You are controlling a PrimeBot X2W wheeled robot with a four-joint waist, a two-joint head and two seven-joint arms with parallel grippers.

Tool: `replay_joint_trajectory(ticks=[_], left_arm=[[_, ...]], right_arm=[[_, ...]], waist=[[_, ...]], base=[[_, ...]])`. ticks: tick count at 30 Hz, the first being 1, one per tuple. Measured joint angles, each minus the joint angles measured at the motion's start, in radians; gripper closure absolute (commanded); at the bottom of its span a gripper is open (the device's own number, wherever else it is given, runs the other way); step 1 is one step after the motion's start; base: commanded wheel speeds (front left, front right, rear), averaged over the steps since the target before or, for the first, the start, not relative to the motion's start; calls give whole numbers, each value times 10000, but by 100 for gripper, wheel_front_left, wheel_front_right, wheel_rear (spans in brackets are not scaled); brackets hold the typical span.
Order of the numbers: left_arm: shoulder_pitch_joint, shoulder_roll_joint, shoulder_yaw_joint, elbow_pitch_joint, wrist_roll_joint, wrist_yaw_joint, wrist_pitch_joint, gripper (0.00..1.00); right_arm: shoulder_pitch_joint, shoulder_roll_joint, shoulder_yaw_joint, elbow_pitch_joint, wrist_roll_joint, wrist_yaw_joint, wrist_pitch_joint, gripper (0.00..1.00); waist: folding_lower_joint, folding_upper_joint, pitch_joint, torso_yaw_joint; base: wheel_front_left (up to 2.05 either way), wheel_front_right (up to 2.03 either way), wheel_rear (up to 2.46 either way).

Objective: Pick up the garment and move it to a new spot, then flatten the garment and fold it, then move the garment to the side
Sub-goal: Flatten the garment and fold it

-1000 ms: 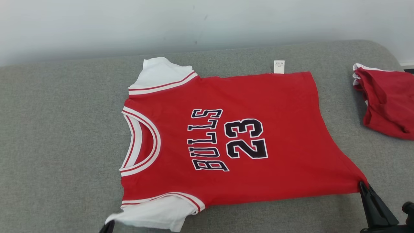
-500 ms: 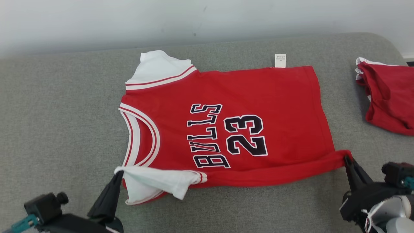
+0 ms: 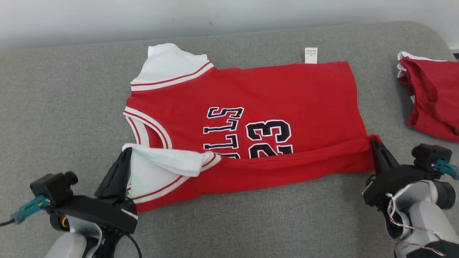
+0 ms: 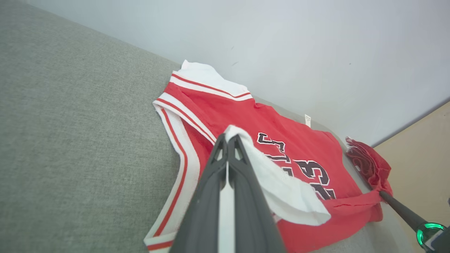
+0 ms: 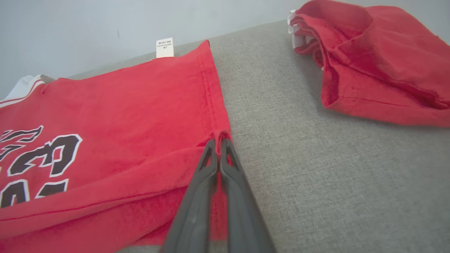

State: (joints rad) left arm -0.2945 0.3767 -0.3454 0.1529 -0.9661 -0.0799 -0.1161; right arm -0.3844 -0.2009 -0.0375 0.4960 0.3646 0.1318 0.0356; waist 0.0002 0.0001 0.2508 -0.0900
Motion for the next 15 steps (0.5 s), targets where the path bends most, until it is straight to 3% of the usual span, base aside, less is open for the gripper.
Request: replay_joint_trajectory(ticks=[1,2,3,9,10,11,12,13,14,15], left_arm=[[-148,-4,-33,148,71,-33,-75,100],[-281,-19,-38,299,111,-81,-138,100],[-402,-50,-50,447,150,-86,-205,100],[-913,-188,-125,1120,322,-257,-631,100],[-971,-205,-109,1218,336,-259,-694,96],[-1016,-215,-111,1308,360,-261,-761,68],[-1040,-221,-107,1377,412,-268,-830,55],[-1058,-222,-105,1453,445,-270,-878,20],[-1061,-222,-102,1528,535,-263,-953,0],[-1062,-224,-94,1580,593,-257,-1024,0]], right_arm=[[-145,38,40,146,2,0,-90,89],[-286,79,86,290,2,0,-224,58],[-430,102,132,430,2,0,-376,0],[-1012,128,548,851,59,0,-1862,0],[-1051,117,662,905,121,0,-2061,0],[-1068,102,755,986,176,0,-2201,0],[-1067,75,819,1064,230,0,-2322,0],[-1060,35,888,1108,270,0,-2447,0],[-1053,-29,955,1118,337,0,-2558,0],[-1033,-98,1001,1116,422,0,-2644,0]], waist=[[0,0,36,-5],[0,0,70,-10],[0,0,104,-16],[0,0,244,-41],[0,0,266,-42],[0,0,287,-42],[0,0,307,-43],[0,0,324,-43],[0,0,339,-42],[0,0,348,-39]], base=[[0,0,0],[0,0,0],[0,0,0],[0,0,0],[0,0,0],[0,0,0],[0,0,0],[0,0,0],[0,0,0],[0,0,0]])
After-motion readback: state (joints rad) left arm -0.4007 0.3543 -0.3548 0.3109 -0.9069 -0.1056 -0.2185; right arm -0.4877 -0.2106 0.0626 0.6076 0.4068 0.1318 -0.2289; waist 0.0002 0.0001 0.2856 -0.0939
